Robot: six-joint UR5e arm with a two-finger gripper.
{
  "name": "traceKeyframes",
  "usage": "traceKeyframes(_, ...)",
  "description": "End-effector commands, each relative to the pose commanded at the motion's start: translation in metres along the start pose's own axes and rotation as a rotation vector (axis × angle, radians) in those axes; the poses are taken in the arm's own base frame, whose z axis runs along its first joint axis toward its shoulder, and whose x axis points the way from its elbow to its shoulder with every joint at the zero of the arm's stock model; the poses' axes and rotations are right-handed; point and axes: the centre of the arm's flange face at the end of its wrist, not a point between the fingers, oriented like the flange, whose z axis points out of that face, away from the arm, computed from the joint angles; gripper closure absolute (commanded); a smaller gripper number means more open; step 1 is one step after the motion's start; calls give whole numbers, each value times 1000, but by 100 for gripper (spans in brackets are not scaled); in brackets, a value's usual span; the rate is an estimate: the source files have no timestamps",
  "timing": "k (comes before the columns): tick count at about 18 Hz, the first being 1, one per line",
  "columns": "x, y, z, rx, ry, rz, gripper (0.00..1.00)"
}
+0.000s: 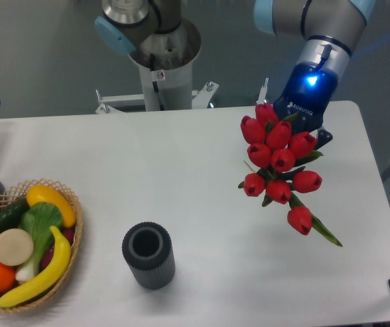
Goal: Insert the flowers into the vase
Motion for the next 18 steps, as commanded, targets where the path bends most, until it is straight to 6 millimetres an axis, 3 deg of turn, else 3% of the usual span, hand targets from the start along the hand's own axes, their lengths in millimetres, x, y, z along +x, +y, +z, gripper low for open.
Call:
traceKeyframes(7, 2, -14, 4, 87, 38, 32, 72)
traceKeyframes(9, 13, -21, 27, 99, 75, 73, 72)
traceKeyframes(14, 25, -31, 58, 194, 171, 120, 72)
traceKeyframes(18, 34, -38, 67, 318, 252, 142, 72)
